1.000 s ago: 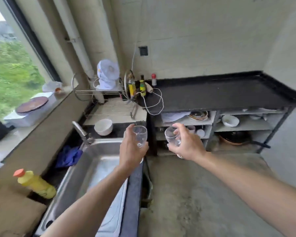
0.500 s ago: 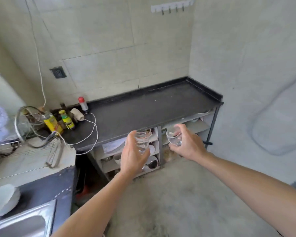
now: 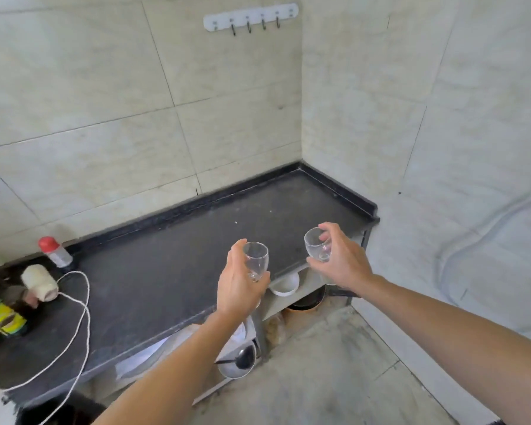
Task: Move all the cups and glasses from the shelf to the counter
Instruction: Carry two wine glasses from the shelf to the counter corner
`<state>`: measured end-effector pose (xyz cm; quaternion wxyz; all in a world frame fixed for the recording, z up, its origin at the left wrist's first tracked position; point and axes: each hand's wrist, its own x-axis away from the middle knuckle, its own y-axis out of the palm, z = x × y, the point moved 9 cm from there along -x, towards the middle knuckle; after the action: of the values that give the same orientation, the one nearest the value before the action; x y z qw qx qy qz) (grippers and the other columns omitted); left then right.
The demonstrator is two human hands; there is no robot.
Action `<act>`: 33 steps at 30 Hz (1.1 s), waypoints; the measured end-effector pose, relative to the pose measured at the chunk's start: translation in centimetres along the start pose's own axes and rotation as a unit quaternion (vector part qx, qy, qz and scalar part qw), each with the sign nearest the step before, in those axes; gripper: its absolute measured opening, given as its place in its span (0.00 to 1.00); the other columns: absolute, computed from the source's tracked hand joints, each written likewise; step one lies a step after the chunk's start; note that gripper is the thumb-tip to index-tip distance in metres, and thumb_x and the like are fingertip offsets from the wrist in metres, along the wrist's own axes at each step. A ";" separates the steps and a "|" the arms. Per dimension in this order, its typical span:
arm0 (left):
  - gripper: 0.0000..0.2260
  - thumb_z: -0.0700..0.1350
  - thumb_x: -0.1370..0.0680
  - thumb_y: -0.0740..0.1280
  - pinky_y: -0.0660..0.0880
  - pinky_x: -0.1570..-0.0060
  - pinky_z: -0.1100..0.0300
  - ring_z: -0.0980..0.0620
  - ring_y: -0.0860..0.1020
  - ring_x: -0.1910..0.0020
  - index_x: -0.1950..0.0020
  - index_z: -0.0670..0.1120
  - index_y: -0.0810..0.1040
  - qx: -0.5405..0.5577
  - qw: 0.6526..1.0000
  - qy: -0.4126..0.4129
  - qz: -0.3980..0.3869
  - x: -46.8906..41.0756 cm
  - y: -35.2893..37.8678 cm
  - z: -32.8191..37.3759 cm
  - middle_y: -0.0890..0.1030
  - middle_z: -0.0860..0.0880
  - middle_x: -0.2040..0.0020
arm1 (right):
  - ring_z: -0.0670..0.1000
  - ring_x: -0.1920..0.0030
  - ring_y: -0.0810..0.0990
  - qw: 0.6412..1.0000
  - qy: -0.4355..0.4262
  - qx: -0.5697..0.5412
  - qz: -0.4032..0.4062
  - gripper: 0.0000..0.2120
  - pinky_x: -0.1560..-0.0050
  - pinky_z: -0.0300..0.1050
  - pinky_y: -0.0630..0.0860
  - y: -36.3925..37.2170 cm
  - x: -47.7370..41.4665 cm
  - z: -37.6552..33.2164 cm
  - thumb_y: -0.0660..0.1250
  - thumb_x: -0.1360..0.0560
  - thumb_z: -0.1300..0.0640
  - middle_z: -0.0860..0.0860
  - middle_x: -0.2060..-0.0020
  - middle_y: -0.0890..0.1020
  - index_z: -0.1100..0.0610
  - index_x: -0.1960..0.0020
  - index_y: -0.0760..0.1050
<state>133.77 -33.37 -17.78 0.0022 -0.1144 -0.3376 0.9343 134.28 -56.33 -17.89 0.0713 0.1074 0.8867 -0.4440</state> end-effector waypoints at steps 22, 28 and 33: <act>0.31 0.48 0.29 0.70 0.76 0.59 0.57 0.54 0.78 0.60 0.32 0.54 0.58 -0.015 0.996 -0.072 -0.047 -40.3 24.2 2.3 0.73 0.54 0.41 | 0.47 0.56 0.79 0.996 0.051 -0.005 -0.069 0.29 0.61 0.40 0.72 0.0 -41.4 22.4 0.69 0.34 0.45 0.39 0.45 0.73 0.42 0.38 0.61; 0.29 0.47 0.29 0.69 0.76 0.57 0.52 0.51 0.77 0.53 0.34 0.57 0.57 -0.017 0.990 -0.138 -0.029 -45.9 26.2 -0.8 0.73 0.54 0.42 | 0.49 0.54 0.78 0.992 0.033 0.012 -0.118 0.31 0.58 0.41 0.71 4.0 -50.6 23.7 0.70 0.33 0.45 0.42 0.41 0.74 0.45 0.35 0.61; 0.27 0.46 0.29 0.69 0.74 0.58 0.56 0.51 0.74 0.53 0.36 0.56 0.58 -0.024 0.987 -0.154 -0.033 -52.7 28.5 -5.2 0.72 0.55 0.42 | 0.49 0.50 0.77 0.992 0.016 0.040 -0.116 0.31 0.56 0.44 0.72 8.6 -58.0 24.1 0.71 0.34 0.44 0.45 0.41 0.73 0.46 0.35 0.63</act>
<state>188.33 -56.40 -28.49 -0.0221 0.0415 -0.3600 0.9318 193.25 -78.07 -26.01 0.0011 0.0140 0.8756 -0.4828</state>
